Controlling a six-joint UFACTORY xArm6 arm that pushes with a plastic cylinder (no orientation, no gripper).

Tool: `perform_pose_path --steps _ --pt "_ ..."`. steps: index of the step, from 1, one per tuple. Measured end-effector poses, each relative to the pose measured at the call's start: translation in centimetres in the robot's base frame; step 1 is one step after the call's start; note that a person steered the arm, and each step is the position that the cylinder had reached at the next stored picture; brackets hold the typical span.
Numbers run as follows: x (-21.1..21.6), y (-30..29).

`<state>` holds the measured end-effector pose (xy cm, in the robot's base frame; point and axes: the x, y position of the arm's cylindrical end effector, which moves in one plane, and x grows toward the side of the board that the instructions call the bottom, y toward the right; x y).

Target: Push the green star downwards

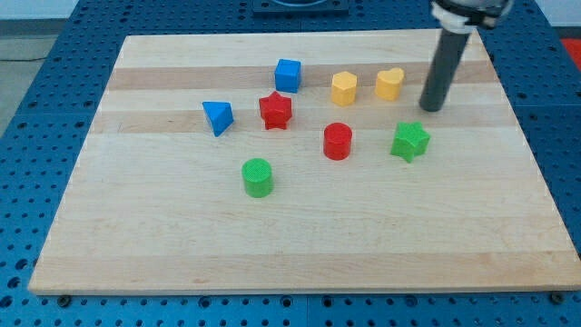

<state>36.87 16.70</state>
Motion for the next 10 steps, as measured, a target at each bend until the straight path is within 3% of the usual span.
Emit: perform_pose_path --steps 2,10 --pt "1.0 -3.8" --pt "7.6 -1.2"
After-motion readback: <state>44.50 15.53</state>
